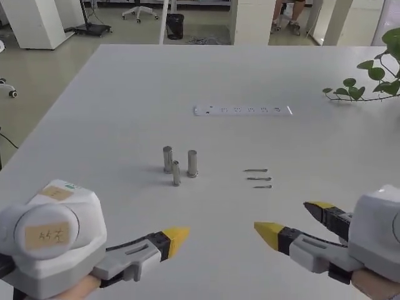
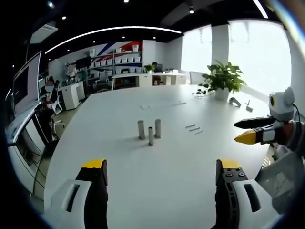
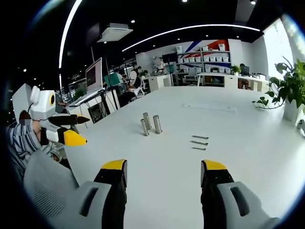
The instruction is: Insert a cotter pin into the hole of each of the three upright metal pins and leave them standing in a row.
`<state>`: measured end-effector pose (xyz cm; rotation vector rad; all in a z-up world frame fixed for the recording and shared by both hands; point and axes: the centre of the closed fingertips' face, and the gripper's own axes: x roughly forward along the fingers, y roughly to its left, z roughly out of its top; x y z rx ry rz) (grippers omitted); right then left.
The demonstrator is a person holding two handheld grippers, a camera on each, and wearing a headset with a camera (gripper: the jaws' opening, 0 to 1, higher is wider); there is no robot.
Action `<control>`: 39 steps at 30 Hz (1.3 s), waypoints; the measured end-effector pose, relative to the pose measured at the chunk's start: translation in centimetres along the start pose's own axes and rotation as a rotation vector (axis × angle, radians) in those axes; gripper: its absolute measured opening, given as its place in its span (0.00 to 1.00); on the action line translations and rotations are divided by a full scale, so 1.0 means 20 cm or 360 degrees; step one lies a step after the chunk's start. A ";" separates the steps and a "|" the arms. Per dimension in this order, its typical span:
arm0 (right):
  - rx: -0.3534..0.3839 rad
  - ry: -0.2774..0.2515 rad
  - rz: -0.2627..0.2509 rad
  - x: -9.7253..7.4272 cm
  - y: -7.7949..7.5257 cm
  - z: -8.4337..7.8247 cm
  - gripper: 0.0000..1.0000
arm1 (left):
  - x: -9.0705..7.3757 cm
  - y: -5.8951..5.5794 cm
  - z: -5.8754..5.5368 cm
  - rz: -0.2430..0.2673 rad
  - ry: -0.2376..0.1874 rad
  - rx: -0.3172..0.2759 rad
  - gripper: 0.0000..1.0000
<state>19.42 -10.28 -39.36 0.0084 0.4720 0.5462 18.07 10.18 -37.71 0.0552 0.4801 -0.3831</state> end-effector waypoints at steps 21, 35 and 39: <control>-0.0238 0.0041 0.0344 0.46 0.16 0.13 0.38 | 0.04 0.01 0.00 -0.0041 -0.0060 -0.0002 0.93; -0.0234 0.0073 0.0493 0.80 0.26 0.17 0.25 | 0.10 0.02 0.00 -0.0073 -0.0125 0.0014 0.91; -0.0230 0.0085 0.0517 0.91 0.27 0.16 0.20 | 0.10 0.04 -0.02 -0.0062 -0.0112 0.0033 0.90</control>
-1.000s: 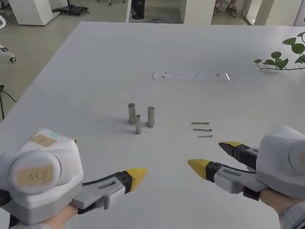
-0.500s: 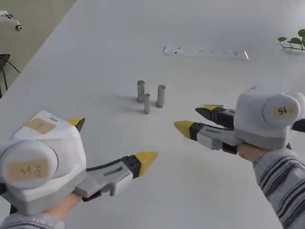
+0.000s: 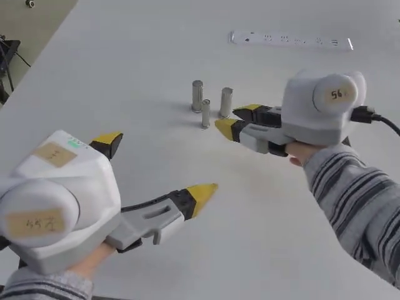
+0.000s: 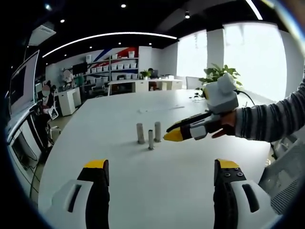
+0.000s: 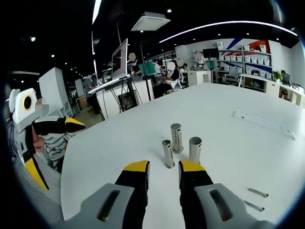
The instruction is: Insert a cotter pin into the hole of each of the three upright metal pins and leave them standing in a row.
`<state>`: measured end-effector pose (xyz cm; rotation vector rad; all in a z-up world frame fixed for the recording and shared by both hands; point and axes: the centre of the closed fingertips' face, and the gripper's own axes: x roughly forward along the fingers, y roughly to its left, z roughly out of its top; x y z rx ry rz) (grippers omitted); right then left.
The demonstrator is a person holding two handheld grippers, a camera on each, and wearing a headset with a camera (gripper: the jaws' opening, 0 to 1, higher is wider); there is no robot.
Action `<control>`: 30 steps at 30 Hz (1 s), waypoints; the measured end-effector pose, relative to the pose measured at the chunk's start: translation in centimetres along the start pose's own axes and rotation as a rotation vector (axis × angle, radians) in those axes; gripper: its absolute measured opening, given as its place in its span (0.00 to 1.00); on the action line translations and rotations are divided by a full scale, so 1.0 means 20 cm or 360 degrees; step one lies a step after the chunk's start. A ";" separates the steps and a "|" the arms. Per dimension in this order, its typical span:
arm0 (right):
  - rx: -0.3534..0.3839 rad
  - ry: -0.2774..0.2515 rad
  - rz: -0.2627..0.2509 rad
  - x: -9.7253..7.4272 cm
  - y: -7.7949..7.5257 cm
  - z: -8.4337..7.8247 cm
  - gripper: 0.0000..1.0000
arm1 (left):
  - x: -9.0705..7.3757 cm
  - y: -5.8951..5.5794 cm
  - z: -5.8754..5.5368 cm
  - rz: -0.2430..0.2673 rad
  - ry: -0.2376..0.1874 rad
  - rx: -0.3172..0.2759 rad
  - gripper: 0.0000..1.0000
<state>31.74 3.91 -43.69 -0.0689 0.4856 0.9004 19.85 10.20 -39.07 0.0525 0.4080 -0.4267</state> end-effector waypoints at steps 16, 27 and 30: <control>-0.0025 0.0043 0.0029 0.24 -0.04 -0.03 0.13 | 0.04 0.04 -0.05 -0.0010 0.0052 -0.0003 0.88; -0.0093 0.0053 -0.0018 0.26 -0.01 -0.02 0.05 | 0.03 0.04 -0.05 -0.0017 0.0052 -0.0012 0.87; -0.0134 0.0073 -0.0060 0.24 0.00 -0.02 0.04 | 0.03 0.03 -0.05 -0.0016 0.0061 0.0008 0.87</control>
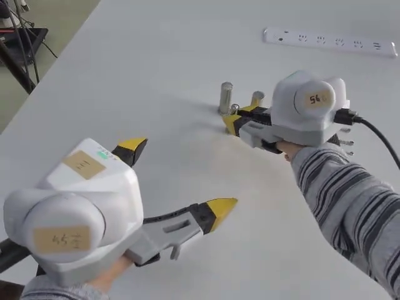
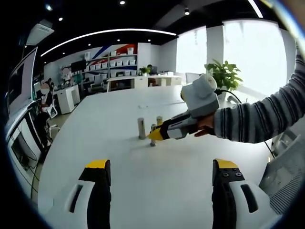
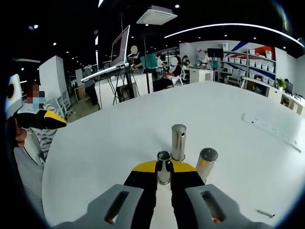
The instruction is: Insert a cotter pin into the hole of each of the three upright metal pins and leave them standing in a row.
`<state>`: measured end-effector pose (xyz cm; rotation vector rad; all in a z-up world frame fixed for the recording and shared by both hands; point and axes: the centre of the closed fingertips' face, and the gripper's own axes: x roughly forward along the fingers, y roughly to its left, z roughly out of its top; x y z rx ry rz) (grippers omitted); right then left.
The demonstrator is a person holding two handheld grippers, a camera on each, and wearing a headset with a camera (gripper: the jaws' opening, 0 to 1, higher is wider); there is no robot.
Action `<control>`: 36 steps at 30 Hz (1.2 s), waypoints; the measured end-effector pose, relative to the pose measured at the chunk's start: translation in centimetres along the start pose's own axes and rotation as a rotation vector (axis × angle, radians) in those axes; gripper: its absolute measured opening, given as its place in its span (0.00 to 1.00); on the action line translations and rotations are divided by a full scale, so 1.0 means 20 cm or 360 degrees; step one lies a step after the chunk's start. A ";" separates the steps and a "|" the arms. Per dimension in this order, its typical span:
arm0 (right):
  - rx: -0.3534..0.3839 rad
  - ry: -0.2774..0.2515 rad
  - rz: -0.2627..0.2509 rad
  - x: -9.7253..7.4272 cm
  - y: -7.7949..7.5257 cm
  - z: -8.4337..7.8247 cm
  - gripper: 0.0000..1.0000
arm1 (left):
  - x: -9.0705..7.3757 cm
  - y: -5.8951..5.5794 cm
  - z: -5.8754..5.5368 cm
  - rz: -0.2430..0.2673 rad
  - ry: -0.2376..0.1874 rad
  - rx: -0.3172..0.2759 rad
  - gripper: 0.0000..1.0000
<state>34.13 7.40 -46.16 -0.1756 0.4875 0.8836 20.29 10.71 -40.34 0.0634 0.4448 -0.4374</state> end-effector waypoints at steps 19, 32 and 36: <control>0.0022 0.0039 -0.0326 -0.34 0.00 -0.12 0.04 | -0.04 -0.13 0.05 -0.0086 -0.0018 0.0062 0.85; 0.0088 0.0087 -0.0425 -0.46 -0.01 -0.24 0.04 | -0.08 -0.17 0.07 -0.0094 -0.0030 0.0098 0.84; 0.0094 0.0098 -0.0435 -0.46 -0.01 -0.26 0.04 | -0.08 -0.17 0.07 -0.0089 -0.0032 0.0101 0.84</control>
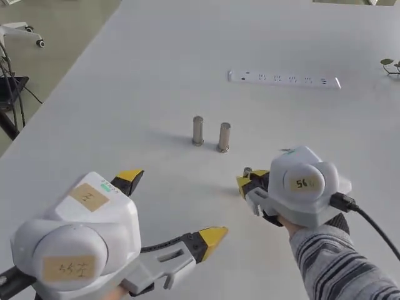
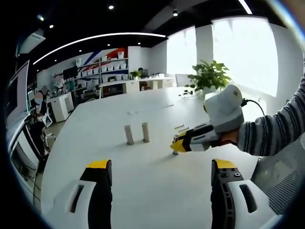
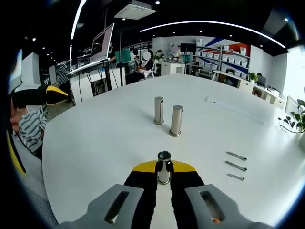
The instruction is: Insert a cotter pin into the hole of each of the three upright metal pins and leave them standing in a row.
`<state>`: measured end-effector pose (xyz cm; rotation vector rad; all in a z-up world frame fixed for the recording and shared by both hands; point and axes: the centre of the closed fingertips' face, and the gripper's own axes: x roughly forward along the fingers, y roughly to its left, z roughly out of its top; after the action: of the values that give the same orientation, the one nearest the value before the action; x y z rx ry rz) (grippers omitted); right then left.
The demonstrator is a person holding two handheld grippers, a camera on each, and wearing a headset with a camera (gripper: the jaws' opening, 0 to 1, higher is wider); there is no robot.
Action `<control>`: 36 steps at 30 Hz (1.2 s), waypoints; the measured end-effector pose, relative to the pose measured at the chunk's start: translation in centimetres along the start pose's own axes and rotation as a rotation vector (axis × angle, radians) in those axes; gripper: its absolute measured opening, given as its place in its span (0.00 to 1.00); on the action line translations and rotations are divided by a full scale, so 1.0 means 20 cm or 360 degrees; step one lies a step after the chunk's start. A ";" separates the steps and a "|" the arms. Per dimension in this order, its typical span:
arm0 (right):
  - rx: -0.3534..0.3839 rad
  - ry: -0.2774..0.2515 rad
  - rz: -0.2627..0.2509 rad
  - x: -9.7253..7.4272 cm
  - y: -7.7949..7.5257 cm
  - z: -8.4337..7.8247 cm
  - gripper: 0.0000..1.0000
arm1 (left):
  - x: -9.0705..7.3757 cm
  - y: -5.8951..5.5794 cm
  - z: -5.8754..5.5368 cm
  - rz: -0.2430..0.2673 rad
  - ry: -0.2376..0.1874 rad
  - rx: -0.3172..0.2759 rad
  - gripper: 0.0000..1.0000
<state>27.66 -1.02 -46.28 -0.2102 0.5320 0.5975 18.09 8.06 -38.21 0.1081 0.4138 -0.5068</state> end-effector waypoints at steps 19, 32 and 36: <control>0.0060 0.0009 0.0054 -0.01 0.04 -0.05 0.15 | 0.01 -0.01 0.00 0.0008 0.0022 0.0003 0.86; 0.0076 0.0046 0.0139 -0.13 -0.07 -0.06 0.29 | 0.01 -0.02 0.02 0.0011 0.0033 -0.0030 0.89; 0.0037 0.0096 0.0166 -0.15 -0.16 -0.08 0.29 | 0.02 -0.02 0.03 0.0005 0.0016 -0.0049 0.90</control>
<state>26.78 -5.68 -45.84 -0.1799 0.6104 0.6875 18.43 7.42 -37.77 0.0816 0.4311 -0.4967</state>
